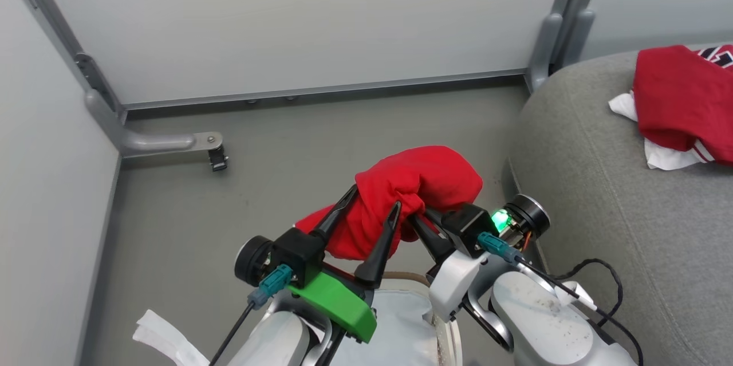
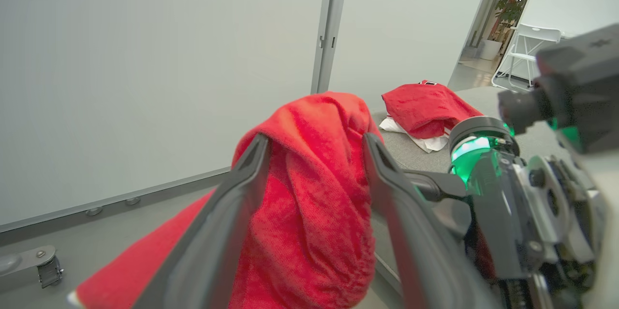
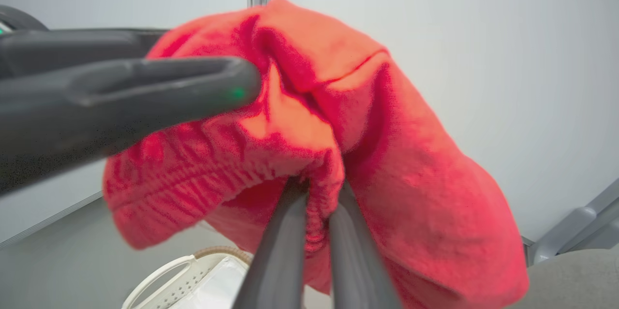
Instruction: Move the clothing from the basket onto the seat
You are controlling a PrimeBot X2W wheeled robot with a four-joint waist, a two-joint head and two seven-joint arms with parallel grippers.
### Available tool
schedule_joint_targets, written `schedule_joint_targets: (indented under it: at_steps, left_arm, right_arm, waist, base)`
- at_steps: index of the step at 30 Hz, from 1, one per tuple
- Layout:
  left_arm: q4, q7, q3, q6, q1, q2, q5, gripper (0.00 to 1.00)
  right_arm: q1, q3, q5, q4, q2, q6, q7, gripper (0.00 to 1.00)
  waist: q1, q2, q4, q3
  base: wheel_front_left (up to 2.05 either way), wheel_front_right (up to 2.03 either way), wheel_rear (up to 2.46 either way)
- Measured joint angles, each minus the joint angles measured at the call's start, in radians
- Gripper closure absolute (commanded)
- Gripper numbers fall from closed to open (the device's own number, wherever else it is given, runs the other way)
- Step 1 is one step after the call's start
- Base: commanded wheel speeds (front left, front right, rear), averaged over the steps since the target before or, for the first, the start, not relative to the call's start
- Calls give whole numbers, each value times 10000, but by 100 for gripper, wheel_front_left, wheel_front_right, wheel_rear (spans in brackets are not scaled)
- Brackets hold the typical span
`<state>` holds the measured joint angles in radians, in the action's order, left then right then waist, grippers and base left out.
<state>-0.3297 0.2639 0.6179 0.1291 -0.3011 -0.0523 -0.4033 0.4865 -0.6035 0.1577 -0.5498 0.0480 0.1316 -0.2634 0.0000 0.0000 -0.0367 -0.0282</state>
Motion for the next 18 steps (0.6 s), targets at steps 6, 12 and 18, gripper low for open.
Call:
schedule_joint_targets:
  at_steps: [6,12,18]
  left_arm:
    - [-92,2,-660,2,201,-140,422,0]
    - [-73,0,-980,2,307,-276,662,0]
    - [-104,0,-1020,13,383,-330,826,0]
  right_arm:
    - [-368,713,-351,512,6,-2,0,100]
    - [-981,1611,-546,1166,12,0,0,100]
    - [-1626,2372,-608,1655,21,-2,0,100]
  waist:
    - [0,0,1012,-77]
    - [0,0,2338,-231]
    - [0,0,3679,-408]
  base:
    - [0,0,0]
    - [0,0,0]
    - [0,0,0]
